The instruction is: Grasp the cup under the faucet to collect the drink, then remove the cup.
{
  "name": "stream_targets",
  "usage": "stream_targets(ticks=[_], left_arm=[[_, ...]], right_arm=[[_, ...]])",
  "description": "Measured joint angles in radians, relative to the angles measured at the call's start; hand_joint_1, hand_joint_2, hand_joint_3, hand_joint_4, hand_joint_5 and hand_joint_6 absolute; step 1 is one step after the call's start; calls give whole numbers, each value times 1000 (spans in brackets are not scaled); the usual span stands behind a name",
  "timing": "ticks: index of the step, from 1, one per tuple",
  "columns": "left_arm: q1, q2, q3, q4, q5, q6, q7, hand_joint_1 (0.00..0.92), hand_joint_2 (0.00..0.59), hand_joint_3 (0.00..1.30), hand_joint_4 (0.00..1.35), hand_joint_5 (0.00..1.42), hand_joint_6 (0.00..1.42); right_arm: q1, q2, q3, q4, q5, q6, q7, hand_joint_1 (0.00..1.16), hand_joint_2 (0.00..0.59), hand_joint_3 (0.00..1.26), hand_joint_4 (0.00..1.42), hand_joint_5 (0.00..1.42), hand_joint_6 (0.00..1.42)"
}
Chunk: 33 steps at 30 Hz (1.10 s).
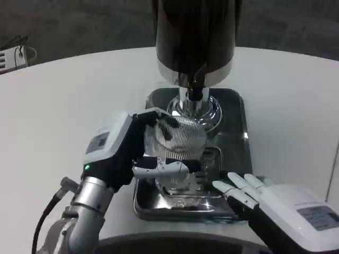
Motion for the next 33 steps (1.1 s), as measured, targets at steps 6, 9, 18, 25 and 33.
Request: stream_targets(ticks=[6,9,18,25,33], left_arm=[[-28,4,-24,13,11,16,2,546,0,837,903,1121,1397],[-35,9,-36,14,10,23,2,481,0,765,811,1047,1360],[-35,24,-46,34,10,34,2,208,21,538,441,696,1068],[-35,28,-47,34,9,35,2,186,19,435,326,553,914],[-38,28,-52,38,0,40,-35,143,16,184,70,277,547]], right_arm=[[2,-5,-11,-1,16,0,1,530,437,105,0,3,1],[6,-6,-13,-1,19,0,1,530,437,105,0,3,1],[12,-8,-25,-1,36,0,1,529,437,105,0,3,12],[6,-9,-26,3,47,0,1,528,437,108,0,14,27],[-1,-10,-25,20,54,0,1,528,437,114,0,15,44]])
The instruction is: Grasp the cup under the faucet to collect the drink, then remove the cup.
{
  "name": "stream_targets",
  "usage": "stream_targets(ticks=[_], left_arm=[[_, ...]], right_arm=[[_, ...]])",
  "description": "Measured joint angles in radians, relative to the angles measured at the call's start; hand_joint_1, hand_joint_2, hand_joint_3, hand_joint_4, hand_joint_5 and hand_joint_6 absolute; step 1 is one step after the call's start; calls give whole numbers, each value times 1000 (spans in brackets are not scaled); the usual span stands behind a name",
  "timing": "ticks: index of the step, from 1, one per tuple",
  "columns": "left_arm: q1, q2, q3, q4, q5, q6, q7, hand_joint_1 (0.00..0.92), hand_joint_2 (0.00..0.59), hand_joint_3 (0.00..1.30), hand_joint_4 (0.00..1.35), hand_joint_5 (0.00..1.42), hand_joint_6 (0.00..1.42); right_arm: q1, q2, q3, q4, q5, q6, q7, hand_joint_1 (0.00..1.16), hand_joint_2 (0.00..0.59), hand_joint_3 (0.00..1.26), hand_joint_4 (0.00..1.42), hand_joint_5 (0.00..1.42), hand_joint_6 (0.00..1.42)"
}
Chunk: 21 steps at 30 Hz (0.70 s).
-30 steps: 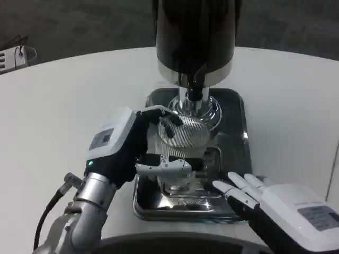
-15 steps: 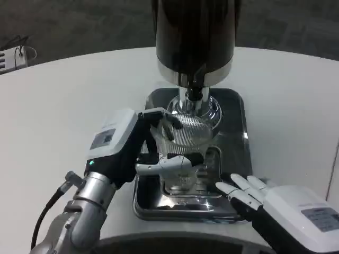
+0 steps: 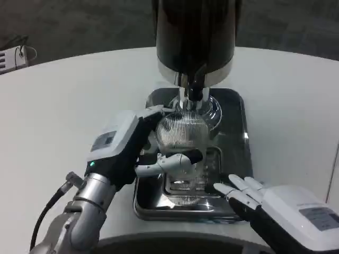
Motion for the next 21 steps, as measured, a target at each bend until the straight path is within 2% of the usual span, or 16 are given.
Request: stream_targets(ticks=[2,5,13,21], left_arm=[[-6,0,-5,7,-11,6,-32,125,17,136,28,225,487],[-12,1,-15,8,-28,10,-70,122,17,100,4,205,472],[7,8,-8,-50,-63,11,-99,110,24,87,0,193,464],[141,57,63,-260,-123,25,-137,95,26,121,16,206,451]], right_arm=[[-3,0,1,2,0,0,2,528,437,115,0,15,45],[-6,0,5,3,1,4,9,528,437,115,0,15,46],[-7,0,15,7,2,12,13,528,437,115,0,15,48],[-10,1,20,15,4,21,13,527,438,116,0,16,49]])
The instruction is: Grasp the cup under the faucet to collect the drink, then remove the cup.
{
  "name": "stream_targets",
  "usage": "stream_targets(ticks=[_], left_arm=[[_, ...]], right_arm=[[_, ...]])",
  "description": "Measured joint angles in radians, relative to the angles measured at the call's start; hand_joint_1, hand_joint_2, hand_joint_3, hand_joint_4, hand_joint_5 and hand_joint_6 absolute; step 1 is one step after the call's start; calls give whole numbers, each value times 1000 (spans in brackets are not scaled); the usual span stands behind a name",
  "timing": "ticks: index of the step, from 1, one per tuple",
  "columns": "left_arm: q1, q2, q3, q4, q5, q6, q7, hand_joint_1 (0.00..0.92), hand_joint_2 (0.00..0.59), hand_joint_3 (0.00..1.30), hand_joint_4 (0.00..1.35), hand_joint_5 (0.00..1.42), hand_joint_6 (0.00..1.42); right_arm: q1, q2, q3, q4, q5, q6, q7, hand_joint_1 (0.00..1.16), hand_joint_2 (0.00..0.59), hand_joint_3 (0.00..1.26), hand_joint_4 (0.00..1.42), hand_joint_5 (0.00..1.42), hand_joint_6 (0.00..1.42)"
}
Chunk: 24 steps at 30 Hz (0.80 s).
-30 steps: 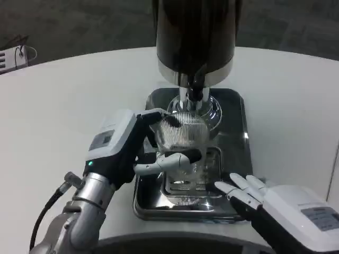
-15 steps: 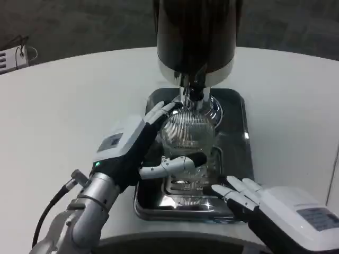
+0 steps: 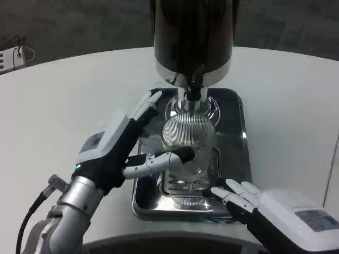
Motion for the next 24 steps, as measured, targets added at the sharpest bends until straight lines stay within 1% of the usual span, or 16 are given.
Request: stream_targets(ticks=[7,11,14,19,24], left_arm=[[112,46,80,-175,-65,53,-62,74,30,155,70,217,421],[158,50,135,-270,-146,69,-109,35,45,178,103,222,349],[153,54,164,-328,-230,69,-158,29,53,177,107,222,302],[100,58,168,-374,-341,68,-263,18,56,163,117,223,272],[31,58,168,-412,-390,69,-320,16,57,160,117,225,270]], right_arm=[[-11,0,2,18,7,5,0,527,437,122,0,16,50],[-17,-1,2,24,10,13,0,527,437,123,0,16,50],[-19,-1,2,24,13,14,0,527,437,123,0,16,50],[-21,-3,3,24,13,14,0,526,438,123,0,16,50],[-22,-3,5,24,13,14,0,521,443,124,0,16,50]])
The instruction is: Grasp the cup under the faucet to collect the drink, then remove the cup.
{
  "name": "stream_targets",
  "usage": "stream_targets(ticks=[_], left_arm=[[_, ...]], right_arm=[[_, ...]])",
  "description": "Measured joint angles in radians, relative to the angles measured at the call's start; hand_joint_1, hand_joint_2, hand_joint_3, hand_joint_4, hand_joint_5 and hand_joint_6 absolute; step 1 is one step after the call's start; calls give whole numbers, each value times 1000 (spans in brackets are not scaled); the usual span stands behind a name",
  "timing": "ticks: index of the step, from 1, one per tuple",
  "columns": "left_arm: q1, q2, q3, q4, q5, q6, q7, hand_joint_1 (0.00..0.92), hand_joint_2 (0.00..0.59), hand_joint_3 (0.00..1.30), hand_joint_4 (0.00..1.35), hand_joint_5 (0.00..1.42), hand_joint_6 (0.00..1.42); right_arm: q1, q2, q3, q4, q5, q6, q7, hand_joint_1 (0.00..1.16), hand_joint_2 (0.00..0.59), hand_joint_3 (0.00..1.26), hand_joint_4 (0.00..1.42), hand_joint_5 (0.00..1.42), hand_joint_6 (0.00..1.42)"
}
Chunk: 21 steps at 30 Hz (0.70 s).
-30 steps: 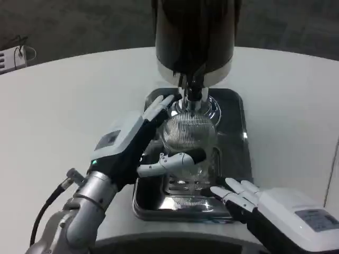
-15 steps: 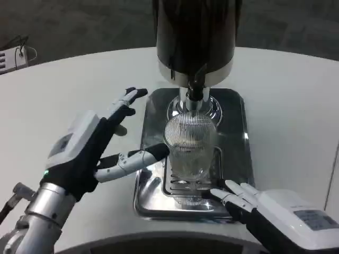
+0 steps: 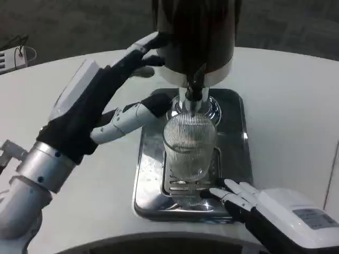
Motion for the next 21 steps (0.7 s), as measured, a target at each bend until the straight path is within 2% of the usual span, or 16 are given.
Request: stream_targets(ticks=[13,21], left_arm=[[-67,0,-27,-12,-58,95,-133,1,60,137,91,217,275],[-150,-15,-80,76,-63,118,-193,0,62,104,43,170,246]], right_arm=[[18,2,2,-8,0,0,0,513,446,124,0,23,62],[31,3,-1,-33,2,0,0,511,447,124,0,27,64]])
